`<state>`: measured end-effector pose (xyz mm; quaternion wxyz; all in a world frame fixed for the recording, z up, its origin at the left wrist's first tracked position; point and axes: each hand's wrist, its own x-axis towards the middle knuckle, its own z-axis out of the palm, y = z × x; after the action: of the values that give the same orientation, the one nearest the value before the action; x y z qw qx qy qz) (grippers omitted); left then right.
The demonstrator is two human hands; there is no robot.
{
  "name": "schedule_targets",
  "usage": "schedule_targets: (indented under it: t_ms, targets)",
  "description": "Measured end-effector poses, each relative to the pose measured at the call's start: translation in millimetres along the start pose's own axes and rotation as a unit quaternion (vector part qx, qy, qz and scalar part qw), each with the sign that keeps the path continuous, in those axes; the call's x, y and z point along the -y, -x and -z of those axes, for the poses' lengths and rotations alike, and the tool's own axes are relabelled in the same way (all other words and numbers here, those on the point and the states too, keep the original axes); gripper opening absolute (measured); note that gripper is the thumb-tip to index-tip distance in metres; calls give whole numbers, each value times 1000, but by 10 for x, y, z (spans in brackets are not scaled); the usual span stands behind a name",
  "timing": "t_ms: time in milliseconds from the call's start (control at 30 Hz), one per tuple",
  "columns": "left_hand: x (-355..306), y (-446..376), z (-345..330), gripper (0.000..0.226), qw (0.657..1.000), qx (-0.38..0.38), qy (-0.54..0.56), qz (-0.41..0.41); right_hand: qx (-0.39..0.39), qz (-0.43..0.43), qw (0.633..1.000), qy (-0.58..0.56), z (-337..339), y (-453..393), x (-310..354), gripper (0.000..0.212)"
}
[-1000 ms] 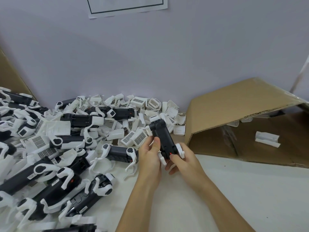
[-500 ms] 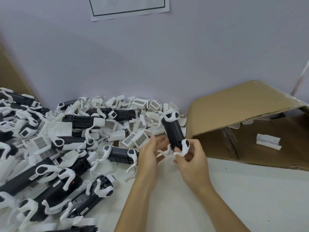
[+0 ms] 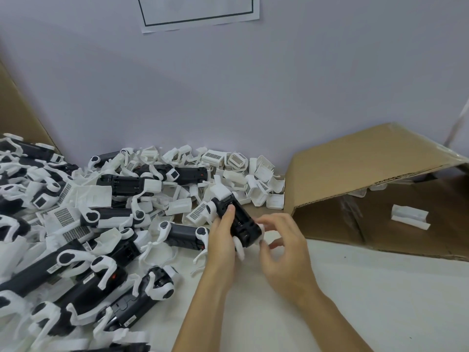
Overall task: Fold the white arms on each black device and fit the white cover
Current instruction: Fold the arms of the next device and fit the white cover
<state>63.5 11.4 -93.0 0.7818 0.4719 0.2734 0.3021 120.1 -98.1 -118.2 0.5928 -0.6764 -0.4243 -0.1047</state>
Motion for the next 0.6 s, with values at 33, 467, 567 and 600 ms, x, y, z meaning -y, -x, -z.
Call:
schedule_targets:
  t_ms: [33,467,567,600]
  targets:
    - [-2,3,0,37,1000,-5,22,9,-19,-36,999,-31,9,-8,2,39]
    - [-85,-17,103,25,986,-110,19,-123,43,-253,966,14,-143,-296,-114,16]
    - [-74,-16,94,22,982,-125,1,-142,92,-228,967,63,-310,-607,-24,21]
    - [-80,-15,97,20,981,-129,-5,-147,111,-221,966,75,-371,-705,10,23]
